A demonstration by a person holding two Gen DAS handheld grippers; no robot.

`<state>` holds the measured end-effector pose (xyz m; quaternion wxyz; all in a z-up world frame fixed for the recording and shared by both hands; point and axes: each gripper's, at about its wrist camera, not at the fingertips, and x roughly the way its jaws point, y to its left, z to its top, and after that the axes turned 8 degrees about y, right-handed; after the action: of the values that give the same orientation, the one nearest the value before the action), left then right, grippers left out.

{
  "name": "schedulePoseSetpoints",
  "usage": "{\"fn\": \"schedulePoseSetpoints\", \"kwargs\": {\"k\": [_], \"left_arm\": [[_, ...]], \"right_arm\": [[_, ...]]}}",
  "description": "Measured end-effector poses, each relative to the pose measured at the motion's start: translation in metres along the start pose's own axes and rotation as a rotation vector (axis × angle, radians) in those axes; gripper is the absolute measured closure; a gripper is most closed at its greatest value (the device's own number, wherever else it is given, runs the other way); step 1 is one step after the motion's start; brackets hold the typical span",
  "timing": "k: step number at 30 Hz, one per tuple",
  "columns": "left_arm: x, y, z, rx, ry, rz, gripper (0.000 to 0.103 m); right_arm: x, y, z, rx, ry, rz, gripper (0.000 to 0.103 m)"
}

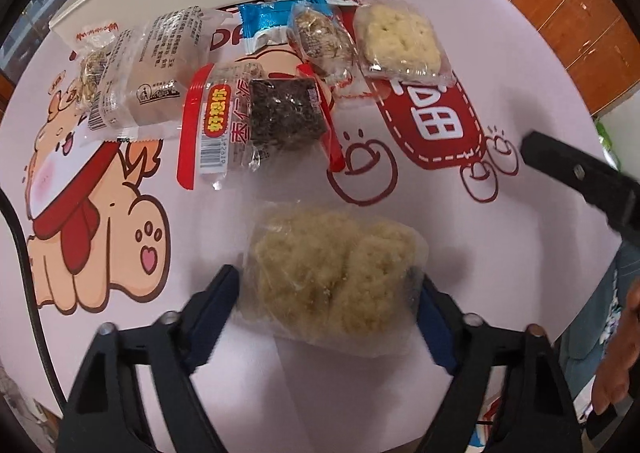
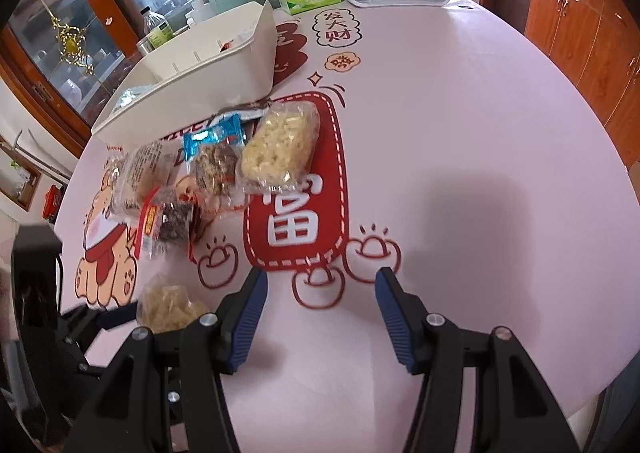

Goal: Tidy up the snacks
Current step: 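Grasp a clear puffed-snack bag with left tool while right tool grasps another, then carry both puffed-snack bags over the white tray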

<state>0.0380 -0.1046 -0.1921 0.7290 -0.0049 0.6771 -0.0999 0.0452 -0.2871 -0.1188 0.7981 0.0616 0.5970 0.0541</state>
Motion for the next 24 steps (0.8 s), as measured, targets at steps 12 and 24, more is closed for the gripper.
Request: {"fn": "schedulePoseSetpoints", "kwargs": {"k": [12,24], "left_arm": [[-0.022,0.046,0.004,-0.006,-0.060,-0.012,0.042],[-0.061,0.095,0.017,-0.080,-0.134,-0.022,0.042]], "right_arm": [[0.023,0.019,0.063,0.040,0.007,0.057,0.046],[0.081,0.032,0.107,0.075,0.113,0.025,0.044]]}}
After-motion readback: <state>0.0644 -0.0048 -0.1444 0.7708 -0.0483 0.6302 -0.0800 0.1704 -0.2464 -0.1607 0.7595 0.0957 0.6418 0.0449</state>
